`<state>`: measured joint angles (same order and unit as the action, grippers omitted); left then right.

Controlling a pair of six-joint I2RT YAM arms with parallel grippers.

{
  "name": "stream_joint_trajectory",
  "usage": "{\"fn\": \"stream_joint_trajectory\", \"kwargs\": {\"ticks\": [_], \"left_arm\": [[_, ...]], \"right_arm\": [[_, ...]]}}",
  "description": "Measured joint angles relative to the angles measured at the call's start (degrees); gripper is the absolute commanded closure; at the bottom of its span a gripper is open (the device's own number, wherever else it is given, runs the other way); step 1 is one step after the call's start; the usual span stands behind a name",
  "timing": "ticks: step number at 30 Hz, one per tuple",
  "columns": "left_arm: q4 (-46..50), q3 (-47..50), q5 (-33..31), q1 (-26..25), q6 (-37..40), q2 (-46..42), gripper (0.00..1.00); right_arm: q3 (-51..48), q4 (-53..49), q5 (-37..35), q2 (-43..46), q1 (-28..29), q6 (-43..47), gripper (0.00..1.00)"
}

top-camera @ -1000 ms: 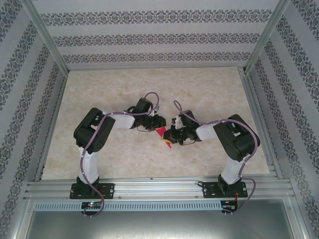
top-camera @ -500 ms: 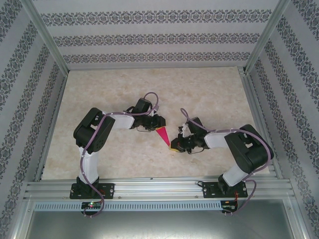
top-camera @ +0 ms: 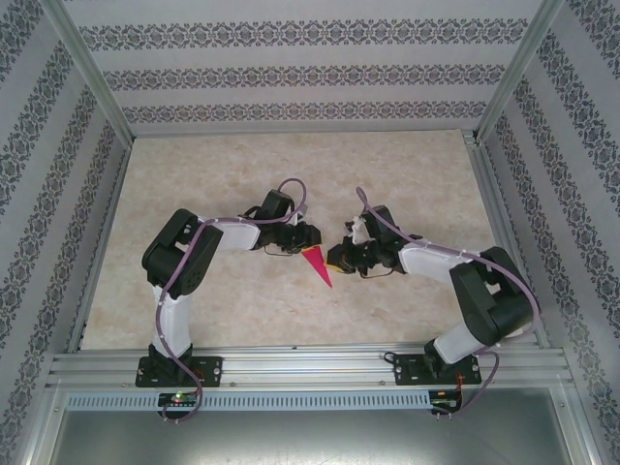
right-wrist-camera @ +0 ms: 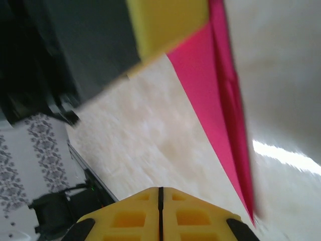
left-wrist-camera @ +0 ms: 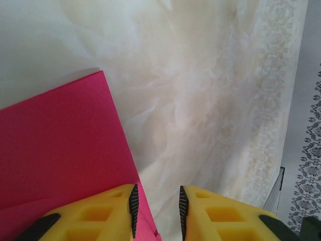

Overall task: Fold a paper plane with a square sheet of paper (pick it up from the middle)
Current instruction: Fold the wing for the fifth time at the center of the table.

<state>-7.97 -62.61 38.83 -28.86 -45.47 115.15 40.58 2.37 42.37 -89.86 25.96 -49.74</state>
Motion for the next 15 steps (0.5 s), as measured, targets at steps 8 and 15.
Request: {"fn": "stream_joint_trajectory", "kwargs": {"ticks": [8,15], "left_arm": [[0.59,-0.42,0.17,0.00,0.02,0.11,0.67],[2.73,-1.88,0.20,0.00,0.44,0.33,0.62]], "right_arm": [[1.86,5.88,-1.18,-10.99,0.55,-4.15,0.91],[1.25,6.36,-1.20,-12.63,0.55,-3.02,0.94]]}}
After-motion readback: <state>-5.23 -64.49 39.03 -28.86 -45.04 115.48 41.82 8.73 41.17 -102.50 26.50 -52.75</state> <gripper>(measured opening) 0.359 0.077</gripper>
